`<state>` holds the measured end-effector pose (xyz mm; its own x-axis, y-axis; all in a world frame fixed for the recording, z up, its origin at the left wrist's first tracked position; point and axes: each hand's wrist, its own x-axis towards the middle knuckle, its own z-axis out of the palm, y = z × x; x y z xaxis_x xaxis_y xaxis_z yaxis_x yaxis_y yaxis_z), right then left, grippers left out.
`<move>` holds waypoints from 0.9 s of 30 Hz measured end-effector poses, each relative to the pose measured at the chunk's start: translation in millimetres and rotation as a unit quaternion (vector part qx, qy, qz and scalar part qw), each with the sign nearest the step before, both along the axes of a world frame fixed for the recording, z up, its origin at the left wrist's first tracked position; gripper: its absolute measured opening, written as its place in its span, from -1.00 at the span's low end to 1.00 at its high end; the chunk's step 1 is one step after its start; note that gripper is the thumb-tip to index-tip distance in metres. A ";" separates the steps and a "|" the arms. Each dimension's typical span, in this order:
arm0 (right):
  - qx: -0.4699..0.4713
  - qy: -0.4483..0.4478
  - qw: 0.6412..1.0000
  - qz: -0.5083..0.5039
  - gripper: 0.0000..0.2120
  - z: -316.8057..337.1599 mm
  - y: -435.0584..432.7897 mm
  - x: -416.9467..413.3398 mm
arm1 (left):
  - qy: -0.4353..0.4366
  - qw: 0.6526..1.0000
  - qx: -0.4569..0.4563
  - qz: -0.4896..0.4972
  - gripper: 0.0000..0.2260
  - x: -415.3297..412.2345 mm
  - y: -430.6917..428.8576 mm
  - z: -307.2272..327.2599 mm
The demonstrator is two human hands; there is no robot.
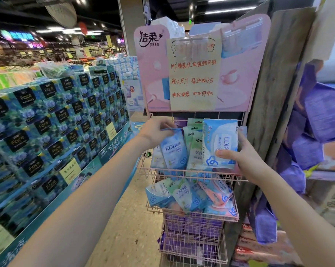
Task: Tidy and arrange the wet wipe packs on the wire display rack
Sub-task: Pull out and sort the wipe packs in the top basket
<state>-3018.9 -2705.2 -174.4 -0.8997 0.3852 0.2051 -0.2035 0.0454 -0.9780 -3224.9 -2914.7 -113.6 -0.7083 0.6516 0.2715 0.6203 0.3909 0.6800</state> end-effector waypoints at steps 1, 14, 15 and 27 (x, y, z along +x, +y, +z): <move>0.007 0.002 1.000 -0.002 -0.14 1.0 -0.4 0.3 | -0.018 0.999 0.023 -0.018 -0.89 0.6 5.2 1.7; 0.009 -0.015 1.000 0.003 -0.03 -2.7 0.6 2.7 | -0.163 0.975 -0.152 0.009 -0.45 2.6 13.2 -29.1; 0.008 -0.021 1.000 0.002 0.01 -4.5 0.3 2.3 | -0.178 0.971 -0.160 0.000 -0.52 2.0 8.6 -28.5; -0.013 -0.007 1.000 0.015 -0.06 -5.8 -4.2 4.0 | -0.155 0.977 -0.146 0.008 -0.34 -17.4 -0.2 -54.6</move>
<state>-3014.8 -2709.5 -180.2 -0.9139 0.3630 0.1817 -0.1898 0.0135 -0.9817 -3242.3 -2914.9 -168.3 -0.7375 0.6576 -0.1537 0.3951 0.6047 0.6916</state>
